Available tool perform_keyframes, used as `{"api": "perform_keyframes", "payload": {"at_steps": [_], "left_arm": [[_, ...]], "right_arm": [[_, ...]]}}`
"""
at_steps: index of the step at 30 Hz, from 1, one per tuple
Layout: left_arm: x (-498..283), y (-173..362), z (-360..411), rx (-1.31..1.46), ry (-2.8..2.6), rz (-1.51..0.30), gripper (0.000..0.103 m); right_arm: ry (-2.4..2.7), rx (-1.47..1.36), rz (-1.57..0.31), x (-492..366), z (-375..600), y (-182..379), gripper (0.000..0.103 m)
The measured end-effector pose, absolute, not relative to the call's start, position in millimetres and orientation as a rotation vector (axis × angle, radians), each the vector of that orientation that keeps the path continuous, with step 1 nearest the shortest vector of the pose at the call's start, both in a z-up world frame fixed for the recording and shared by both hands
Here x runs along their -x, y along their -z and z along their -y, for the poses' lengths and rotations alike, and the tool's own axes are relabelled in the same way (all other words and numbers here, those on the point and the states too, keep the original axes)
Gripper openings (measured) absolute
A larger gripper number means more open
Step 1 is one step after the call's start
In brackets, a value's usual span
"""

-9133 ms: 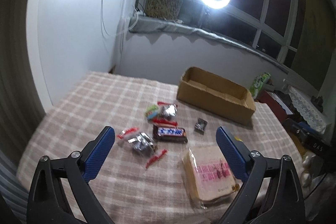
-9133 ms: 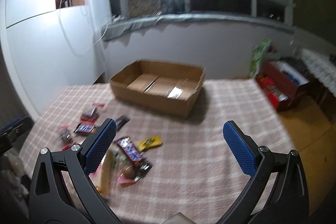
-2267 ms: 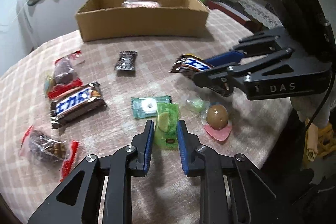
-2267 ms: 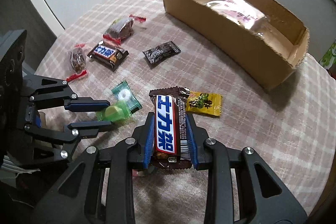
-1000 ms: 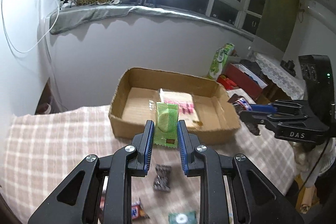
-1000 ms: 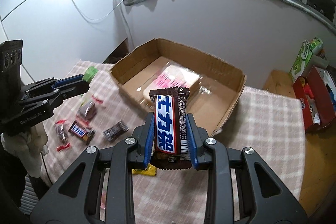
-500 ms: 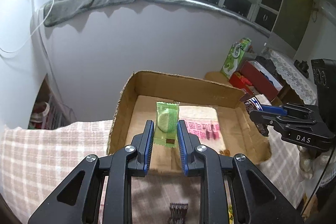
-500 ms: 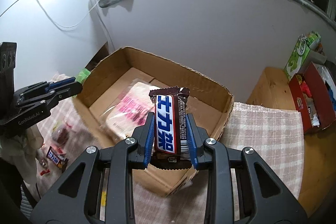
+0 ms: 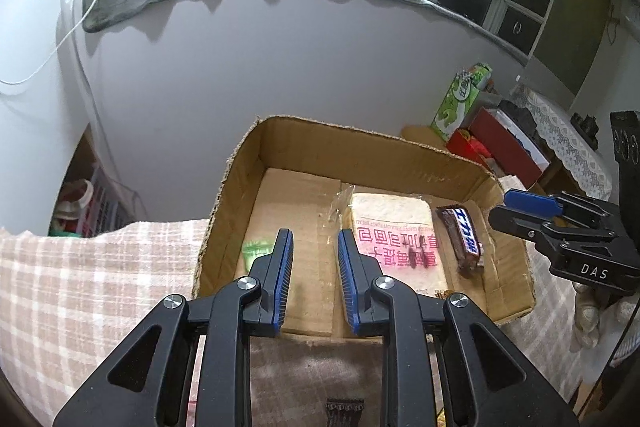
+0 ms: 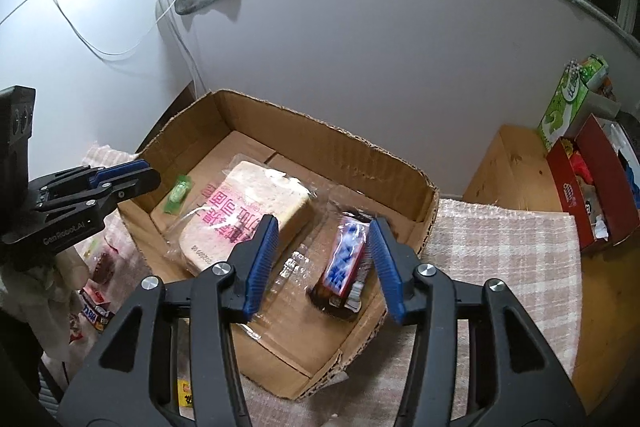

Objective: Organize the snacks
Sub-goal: 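Drop the green candy and chocolate bar into the box with both grippers, then move both grippers back over the remaining snacks on the table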

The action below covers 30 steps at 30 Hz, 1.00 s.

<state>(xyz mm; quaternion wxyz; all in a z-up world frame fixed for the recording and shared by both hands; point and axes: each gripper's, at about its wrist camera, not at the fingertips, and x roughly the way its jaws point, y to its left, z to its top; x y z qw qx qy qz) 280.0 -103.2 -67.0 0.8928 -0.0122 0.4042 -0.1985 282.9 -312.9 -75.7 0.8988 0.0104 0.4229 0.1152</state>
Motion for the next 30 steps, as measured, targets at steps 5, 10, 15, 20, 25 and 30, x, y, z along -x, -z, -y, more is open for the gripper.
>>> {"api": "perform_keyframes", "payload": {"at_steps": [5,10,15,20,25,30], "left_arm": [[-267.6,50.9,95.8,0.032,0.419,-0.804,0.021],[-240.4,30.1,81.1,0.030,0.424,-0.758,0.021],[-212.7,19.2,62.5,0.035,0.422,-0.736,0.021],[-182.9,15.9,36.1,0.058,0.407,-0.725,0.021],[-151.6,19.2,3.9,0.099,0.382,-0.725,0.021],[-121.2,35.8,-29.8,0.158,0.336,-0.748,0.025]], "right_arm": [[-0.243,-0.028,-0.859,-269.4,315.2,64.0,0.049],[-0.261,-0.024,-0.844,-245.8,313.5,51.1,0.049],[-0.296,-0.011,-0.833,-213.9,304.9,41.2,0.050],[-0.336,0.000,-0.840,-184.0,296.9,39.9,0.049],[-0.390,-0.004,-0.867,-163.7,289.7,45.8,0.049],[-0.445,0.025,-0.902,-149.2,277.1,58.3,0.049]]}}
